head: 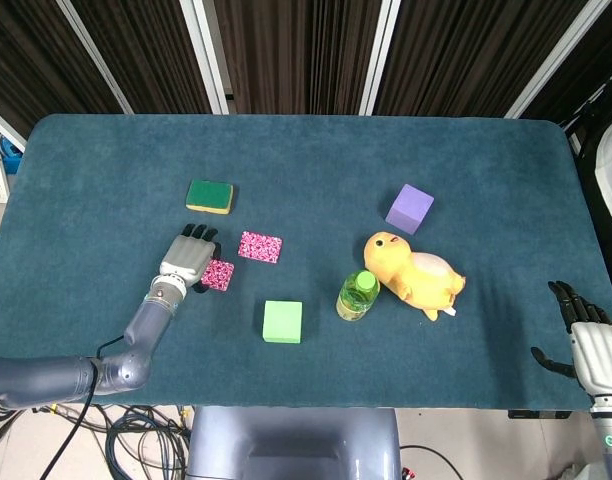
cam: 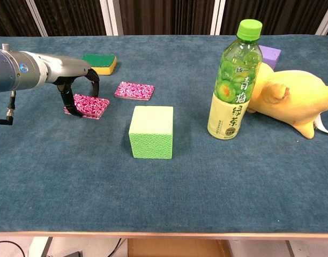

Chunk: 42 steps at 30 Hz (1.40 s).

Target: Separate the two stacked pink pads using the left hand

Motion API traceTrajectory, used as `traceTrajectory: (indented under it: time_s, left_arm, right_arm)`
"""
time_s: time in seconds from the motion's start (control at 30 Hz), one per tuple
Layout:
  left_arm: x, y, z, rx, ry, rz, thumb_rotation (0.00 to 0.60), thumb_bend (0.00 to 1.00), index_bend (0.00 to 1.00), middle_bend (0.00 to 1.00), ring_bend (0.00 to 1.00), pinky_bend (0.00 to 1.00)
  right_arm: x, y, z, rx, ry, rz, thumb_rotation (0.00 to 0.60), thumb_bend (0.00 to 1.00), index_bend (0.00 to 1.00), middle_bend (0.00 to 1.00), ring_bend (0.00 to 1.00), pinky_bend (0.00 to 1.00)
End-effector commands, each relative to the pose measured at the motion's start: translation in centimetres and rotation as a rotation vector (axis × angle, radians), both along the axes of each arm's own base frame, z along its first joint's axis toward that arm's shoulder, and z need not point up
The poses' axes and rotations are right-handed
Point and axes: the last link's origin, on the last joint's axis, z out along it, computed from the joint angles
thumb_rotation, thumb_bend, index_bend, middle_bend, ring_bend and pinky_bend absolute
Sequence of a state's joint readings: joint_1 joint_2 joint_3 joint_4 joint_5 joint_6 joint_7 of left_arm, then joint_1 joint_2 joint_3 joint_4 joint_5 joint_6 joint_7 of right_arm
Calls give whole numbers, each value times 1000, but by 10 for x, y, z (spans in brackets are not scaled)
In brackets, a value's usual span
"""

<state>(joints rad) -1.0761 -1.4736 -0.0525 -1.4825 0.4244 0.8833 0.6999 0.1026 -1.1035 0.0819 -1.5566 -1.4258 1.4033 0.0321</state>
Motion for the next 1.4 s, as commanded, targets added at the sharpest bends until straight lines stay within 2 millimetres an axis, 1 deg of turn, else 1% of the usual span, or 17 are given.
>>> traceTrajectory:
  time_s: [0.03, 0.3, 0.5, 0.73, 0.93, 1.0, 1.1, 1.2, 1.4]
  left_arm:
    - [0, 0, 0, 1, -1, 1, 600, 254, 489, 167, 0, 0]
    - [1, 1, 4, 10, -6, 3, 600, 255, 492, 170, 0, 0]
    - [3, 2, 12, 25, -25, 5, 600, 255, 496, 172, 0, 0]
    - [0, -3, 12, -3, -38, 34, 600, 271, 497, 171, 0, 0]
    - [5, -8, 20, -15, -54, 34, 600, 271, 495, 169, 0, 0]
    - [8, -12, 23, -20, -60, 35, 600, 271, 494, 168, 0, 0]
    - [12, -24, 28, -37, -83, 52, 600, 271, 493, 166, 0, 0]
    - [13, -39, 34, -50, -78, 63, 600, 270, 493, 166, 0, 0]
    - [11, -57, 43, -21, -52, 59, 600, 271, 493, 166, 0, 0]
  right_arm:
    - [0, 0, 0, -1, 0, 1, 600, 200, 50, 87, 154, 216]
    - [0, 1, 1, -4, -1, 0, 600, 200, 50, 87, 154, 216]
    - [0, 0, 1, -3, -1, 1, 600, 200, 50, 87, 154, 216]
    - [0, 0, 0, -1, 2, 1, 600, 200, 50, 87, 154, 216]
    - [0, 0, 1, -4, 1, -3, 600, 200, 50, 87, 155, 215]
    - [0, 0, 1, -3, 0, 0, 600, 200, 50, 87, 155, 216]
    - [1, 1, 0, -3, -1, 4, 600, 200, 50, 87, 154, 216]
    - [2, 1, 1, -6, -3, 8, 600, 200, 50, 87, 154, 216]
    - [3, 3, 3, -7, -8, 15, 600, 200, 51, 87, 154, 216]
